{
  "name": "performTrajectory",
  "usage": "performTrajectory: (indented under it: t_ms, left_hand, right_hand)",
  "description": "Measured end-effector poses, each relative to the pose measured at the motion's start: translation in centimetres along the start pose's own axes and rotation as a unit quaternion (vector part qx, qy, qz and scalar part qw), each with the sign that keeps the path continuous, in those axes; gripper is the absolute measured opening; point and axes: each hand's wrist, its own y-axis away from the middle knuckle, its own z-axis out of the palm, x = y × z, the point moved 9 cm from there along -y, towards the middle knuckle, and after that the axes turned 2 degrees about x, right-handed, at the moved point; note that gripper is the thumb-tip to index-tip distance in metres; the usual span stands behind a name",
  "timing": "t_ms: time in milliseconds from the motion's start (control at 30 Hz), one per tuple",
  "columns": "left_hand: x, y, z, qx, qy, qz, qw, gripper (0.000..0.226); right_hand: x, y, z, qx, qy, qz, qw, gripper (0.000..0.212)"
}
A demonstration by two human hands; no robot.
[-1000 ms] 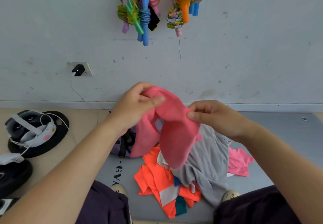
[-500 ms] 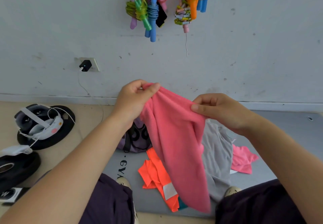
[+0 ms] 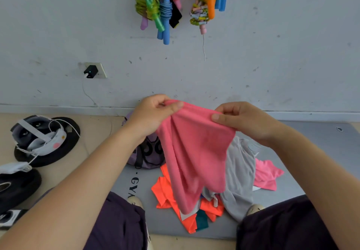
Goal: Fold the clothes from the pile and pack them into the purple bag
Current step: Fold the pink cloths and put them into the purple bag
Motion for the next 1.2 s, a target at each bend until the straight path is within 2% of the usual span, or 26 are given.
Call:
performTrajectory:
  t_ms: [100,200,300,367,600,733,900,1033,1100,1200]
  left_hand:
    - [-0.3,-0.5,-1.0,0.005,-0.004,0.007,1.000,0.019]
    - [-0.2,-0.4,-0.6,-0.028,-0.054,0.026,0.998,0.028]
    - [0.5,0.0,-0.1,-0.048,-0.044,0.049,0.997,0.039]
    - [0.8,0.4,0.2,-0.052,-0.031,0.054,0.997,0.038]
    - [2.9,2.4,3.0,-0.169,0.065,0.086,0.980,0.041]
    - [3.5,3.1,3.8,-0.210,0.110,0.074,0.969,0.037]
    - [1.6,2.9,3.6,-0.196,-0.014,0.004,0.980,0.033]
    - [1.6,3.4,4.3,-0.215,0.009,-0.005,0.976,0.028]
    - [1.4,2.8,3.4,-0.165,0.008,-0.002,0.986,0.031]
    - [0.7,1.9,2.0,-0.082,0.057,-0.028,0.995,0.016]
  right_hand:
    - [0.2,-0.1,-1.1,0.029,0.005,-0.004,1.000,0.018]
    - [-0.1,-0.1,-1.3,0.049,-0.006,-0.017,0.999,0.014]
    - [-0.4,0.1,-1.5,0.074,0.007,-0.032,0.997,0.008]
    - [-0.7,0.3,-1.1,0.073,0.006,-0.039,0.997,0.012]
    - [-1.7,1.3,2.5,-0.058,-0.050,-0.025,0.997,0.037]
    - [-1.5,1.4,3.4,-0.094,-0.061,-0.007,0.994,0.018]
    - [-1.2,1.4,3.3,-0.097,-0.033,-0.008,0.995,0.017]
    - [-1.2,1.2,3.5,-0.086,-0.025,-0.013,0.996,0.015]
    - [-1.3,1.1,3.0,-0.063,-0.053,-0.016,0.996,0.019]
    - [-1.5,1.4,2.8,-0.082,-0.103,-0.007,0.991,0.027]
